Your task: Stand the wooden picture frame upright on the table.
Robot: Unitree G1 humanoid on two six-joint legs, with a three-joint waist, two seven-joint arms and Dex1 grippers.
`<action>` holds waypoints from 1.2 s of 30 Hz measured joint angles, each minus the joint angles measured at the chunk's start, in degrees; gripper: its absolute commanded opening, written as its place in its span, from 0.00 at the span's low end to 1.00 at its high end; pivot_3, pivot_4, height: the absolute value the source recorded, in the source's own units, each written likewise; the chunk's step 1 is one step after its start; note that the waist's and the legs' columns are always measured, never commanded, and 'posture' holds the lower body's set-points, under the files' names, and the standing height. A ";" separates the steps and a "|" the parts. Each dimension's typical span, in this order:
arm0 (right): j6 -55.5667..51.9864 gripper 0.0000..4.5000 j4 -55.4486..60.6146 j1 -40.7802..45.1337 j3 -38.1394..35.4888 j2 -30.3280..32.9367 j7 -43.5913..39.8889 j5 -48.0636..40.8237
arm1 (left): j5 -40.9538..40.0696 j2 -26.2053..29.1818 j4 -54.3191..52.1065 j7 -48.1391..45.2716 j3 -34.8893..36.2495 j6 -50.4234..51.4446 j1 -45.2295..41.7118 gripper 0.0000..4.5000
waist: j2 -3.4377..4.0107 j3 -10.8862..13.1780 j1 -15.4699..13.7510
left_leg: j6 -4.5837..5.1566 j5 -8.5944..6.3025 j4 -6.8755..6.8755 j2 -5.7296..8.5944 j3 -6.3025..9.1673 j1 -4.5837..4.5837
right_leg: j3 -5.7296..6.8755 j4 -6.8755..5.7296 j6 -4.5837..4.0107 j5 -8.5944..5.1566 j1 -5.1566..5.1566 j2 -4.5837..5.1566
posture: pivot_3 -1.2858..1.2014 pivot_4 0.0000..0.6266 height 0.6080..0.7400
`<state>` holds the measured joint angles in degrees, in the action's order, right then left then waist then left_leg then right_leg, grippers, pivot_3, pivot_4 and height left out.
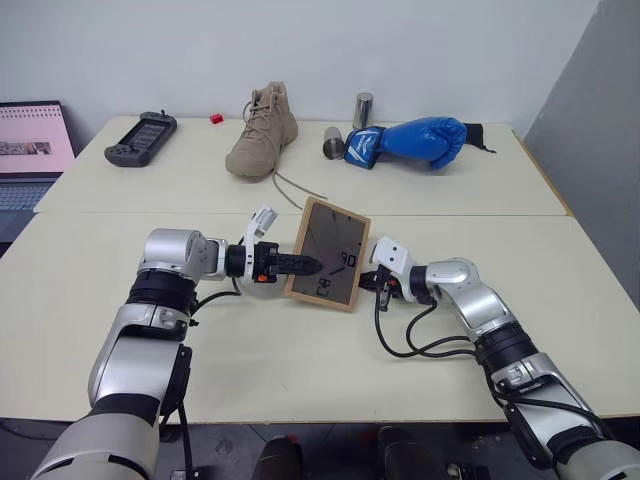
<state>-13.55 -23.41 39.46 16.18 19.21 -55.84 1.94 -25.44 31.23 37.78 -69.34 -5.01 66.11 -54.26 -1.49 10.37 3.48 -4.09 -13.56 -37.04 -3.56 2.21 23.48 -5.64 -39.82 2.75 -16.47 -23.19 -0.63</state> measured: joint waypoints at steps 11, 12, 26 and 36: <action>-14.41 0.35 8.25 6.85 -9.46 9.73 -11.04 -14.42 | -1.49 0.85 -4.42 4.87 5.38 0.35 -0.18 0.29 | 0.09 0.09 0.52 | 0.00 0.00 0.03 -0.05 0.17 0.21 | 0.11 0.06 -0.03 -0.01 -0.12 -0.06 | 0.52 0.24 1.00; -16.90 0.40 9.83 7.76 -9.76 9.33 -11.57 -16.29 | -1.55 0.71 -5.33 5.26 5.60 -0.02 -0.15 0.29 | 0.10 0.10 0.61 | -0.01 0.01 0.03 -0.04 0.18 0.21 | 0.11 0.04 -0.04 -0.02 -0.12 -0.06 | 0.52 0.24 1.00; -18.94 1.00 3.81 15.98 -9.52 -0.61 -0.84 -17.27 | -3.57 0.10 -11.84 7.92 6.81 -0.30 1.18 0.29 | 0.11 0.10 0.91 | -0.04 0.03 0.01 -0.03 0.19 0.31 | 0.11 0.01 -0.04 -0.02 -0.19 -0.04 | 0.52 0.24 1.00; -19.25 1.00 6.64 17.12 -7.34 -2.99 -4.12 -18.90 | -3.76 0.57 -12.85 8.54 7.14 -0.35 2.38 0.29 | 0.12 0.11 1.08 | -0.09 0.06 0.01 -0.03 0.21 0.37 | 0.14 -0.04 -0.04 -0.02 -0.23 -0.03 | 0.52 0.24 1.00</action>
<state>-32.80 -16.77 56.59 8.84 16.22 -59.97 -16.96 -29.20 31.79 24.93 -60.80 2.13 65.76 -51.88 -1.36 10.49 4.56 -4.18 -13.50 -37.03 -3.58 2.41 23.84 -5.50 -39.85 2.71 -16.48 -23.42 -0.66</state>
